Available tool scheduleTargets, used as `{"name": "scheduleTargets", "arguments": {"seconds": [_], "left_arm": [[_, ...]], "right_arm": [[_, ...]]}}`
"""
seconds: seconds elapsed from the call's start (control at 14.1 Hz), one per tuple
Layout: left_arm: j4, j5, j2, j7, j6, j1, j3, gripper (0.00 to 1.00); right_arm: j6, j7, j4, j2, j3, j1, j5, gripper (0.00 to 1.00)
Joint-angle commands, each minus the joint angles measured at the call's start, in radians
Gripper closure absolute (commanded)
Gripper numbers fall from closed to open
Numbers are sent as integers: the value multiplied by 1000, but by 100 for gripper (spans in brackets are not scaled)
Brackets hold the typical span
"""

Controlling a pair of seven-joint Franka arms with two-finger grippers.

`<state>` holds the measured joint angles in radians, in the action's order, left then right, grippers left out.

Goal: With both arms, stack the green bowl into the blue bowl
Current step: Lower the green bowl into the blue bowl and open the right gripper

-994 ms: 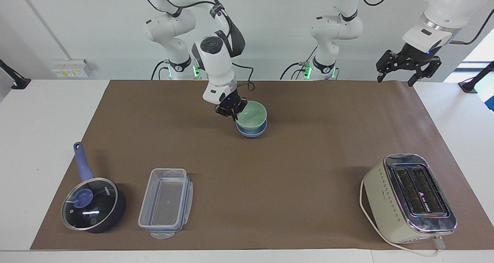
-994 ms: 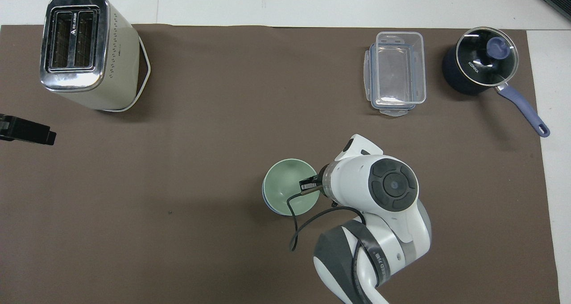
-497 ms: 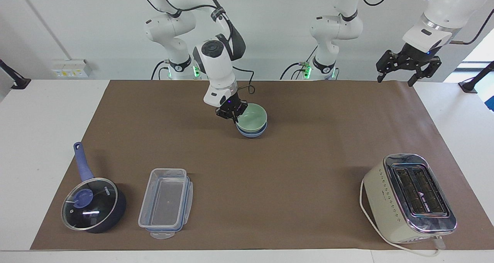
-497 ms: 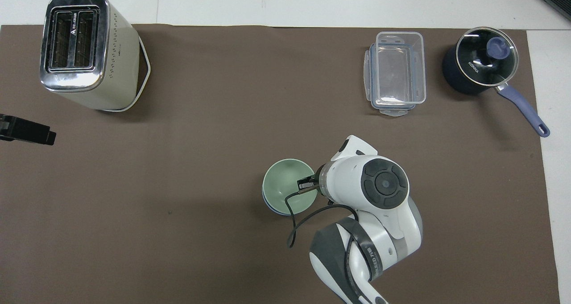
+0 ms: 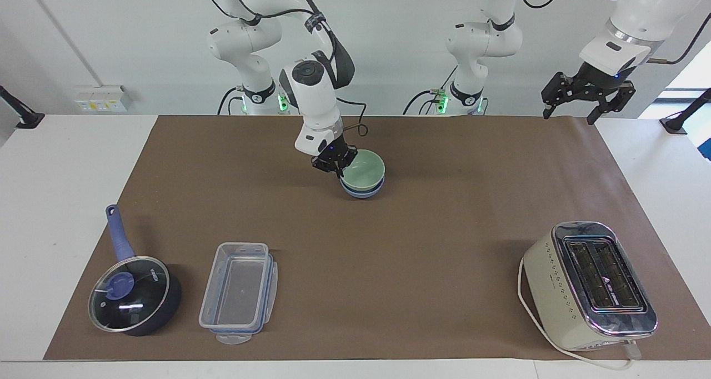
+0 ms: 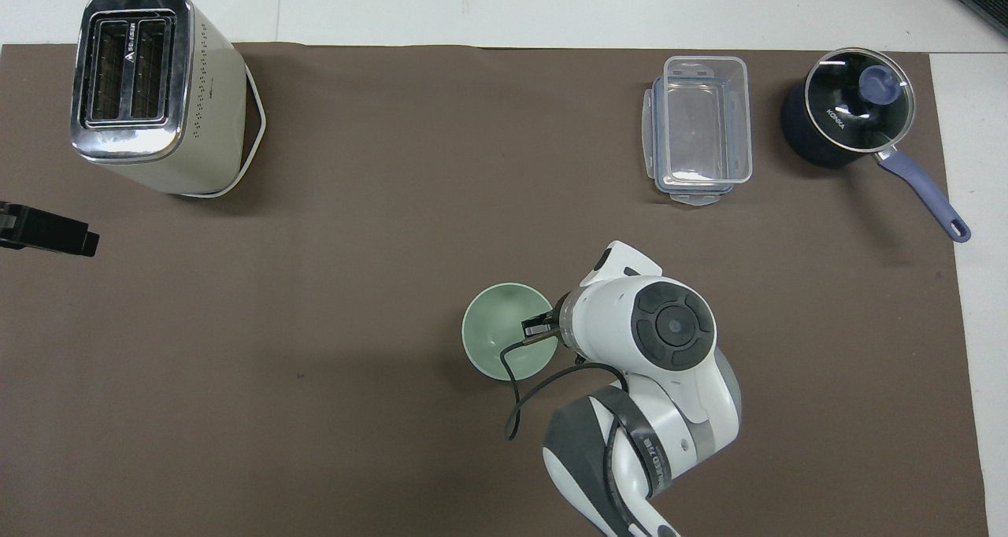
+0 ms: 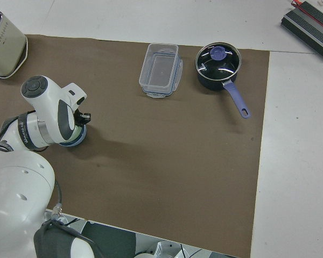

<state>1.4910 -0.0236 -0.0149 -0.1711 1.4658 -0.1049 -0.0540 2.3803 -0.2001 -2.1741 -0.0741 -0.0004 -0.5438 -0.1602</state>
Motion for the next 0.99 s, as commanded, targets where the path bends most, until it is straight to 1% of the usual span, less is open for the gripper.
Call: {"name": "scheduleTargets", "arguments": {"seconds": [0.0,0.43,0.5,0.85,0.92], "left_arm": [[5,10,-13,-8,-13,13,8,0],[5,10,-13,-8,-13,13,8,0],[5,10,-13,-8,-13,11,8,0],[5,10,-13,-8,-13,11,8,0],[5,10,-13,-8,-13,11,8,0]], "right_arm": [[36,10,-9,-1,0,-2,-19,100],[56,11,-13,-13,0,-13,-19,100],[56,11,-21,-12,0,-13,-19,98],[85,11,-24,-29,0,-16,-19,93],[85,11,-24,-29,0,-16,-19,89]]}}
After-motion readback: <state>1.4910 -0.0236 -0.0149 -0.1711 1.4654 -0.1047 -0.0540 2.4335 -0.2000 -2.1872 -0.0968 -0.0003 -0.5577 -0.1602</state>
